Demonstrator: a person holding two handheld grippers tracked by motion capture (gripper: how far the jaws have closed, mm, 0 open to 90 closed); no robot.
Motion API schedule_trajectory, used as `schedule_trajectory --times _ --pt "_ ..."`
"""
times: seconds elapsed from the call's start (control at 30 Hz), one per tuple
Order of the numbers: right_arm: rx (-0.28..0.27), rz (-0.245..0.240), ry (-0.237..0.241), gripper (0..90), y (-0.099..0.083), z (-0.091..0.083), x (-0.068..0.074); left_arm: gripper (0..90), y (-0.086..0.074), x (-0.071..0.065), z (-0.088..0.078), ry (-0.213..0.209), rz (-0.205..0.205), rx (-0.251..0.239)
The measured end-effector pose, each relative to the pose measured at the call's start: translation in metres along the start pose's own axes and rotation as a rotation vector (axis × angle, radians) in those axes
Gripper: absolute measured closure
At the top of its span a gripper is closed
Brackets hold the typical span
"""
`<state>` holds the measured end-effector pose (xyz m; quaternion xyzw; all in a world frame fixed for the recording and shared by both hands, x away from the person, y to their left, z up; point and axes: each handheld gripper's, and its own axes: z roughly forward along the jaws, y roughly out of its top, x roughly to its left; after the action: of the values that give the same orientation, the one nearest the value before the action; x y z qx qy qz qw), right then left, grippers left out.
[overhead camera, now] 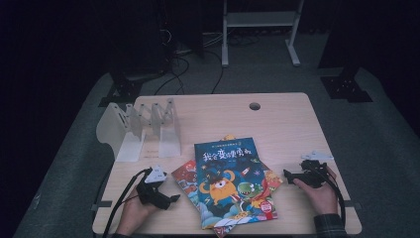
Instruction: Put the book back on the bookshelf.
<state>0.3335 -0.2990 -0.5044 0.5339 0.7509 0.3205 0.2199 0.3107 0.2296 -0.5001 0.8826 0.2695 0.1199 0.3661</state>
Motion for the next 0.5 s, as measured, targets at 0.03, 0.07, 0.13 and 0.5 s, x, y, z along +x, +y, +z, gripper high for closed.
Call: schedule_trajectory --times 0.03,0.07,0.13,0.5 --pt "-0.001 0.003 -0.002 2.8 0.000 0.000 0.000 0.0 0.000 0.000 0.000 0.000 0.000 0.000" --pt "-0.008 0.004 -0.003 7.4 0.000 -0.001 0.000 0.0 0.000 0.000 0.000 0.000 -0.001 0.000" --pt "-0.017 0.011 -0.005 17.9 0.001 -0.003 0.001 0.0 0.001 0.001 0.000 0.004 -0.002 0.001" --pt "-0.061 -0.009 0.103 34.9 0.027 -0.019 0.021 0.0 0.000 0.001 0.000 0.006 -0.003 0.001"
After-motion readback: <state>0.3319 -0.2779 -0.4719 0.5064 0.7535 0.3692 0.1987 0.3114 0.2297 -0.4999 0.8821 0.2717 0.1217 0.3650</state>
